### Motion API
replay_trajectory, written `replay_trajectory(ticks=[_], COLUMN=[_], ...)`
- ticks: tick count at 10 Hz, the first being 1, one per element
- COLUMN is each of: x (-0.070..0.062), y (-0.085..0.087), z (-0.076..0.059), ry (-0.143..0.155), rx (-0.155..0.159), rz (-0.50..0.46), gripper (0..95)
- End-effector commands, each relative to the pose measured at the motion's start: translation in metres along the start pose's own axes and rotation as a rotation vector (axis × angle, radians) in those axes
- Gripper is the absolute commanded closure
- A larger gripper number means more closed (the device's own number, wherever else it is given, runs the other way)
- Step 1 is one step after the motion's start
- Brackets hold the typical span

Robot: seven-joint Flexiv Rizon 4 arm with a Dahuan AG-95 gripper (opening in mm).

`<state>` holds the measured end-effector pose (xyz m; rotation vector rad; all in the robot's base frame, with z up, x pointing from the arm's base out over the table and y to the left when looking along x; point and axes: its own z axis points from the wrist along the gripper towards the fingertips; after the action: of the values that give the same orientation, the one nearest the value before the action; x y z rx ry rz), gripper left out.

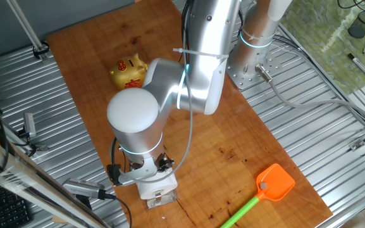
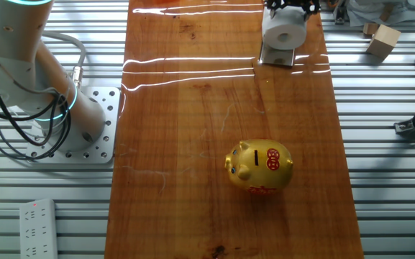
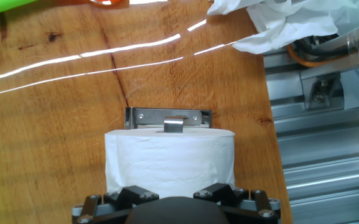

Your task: Take the roll of paper down from the shelf

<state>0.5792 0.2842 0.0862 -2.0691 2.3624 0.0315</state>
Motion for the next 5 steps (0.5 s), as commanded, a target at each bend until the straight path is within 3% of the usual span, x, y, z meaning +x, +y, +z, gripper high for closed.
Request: replay_trajectory(ticks=[1,5], x=[0.0015,0.0062], y=[0.0014,0.0038], z=[0.0003,0.0013], ry=[-0.002,-0.002], rx=[0.001,0.003], rz=[0.000,-0.003], gripper=[95.0,95.0])
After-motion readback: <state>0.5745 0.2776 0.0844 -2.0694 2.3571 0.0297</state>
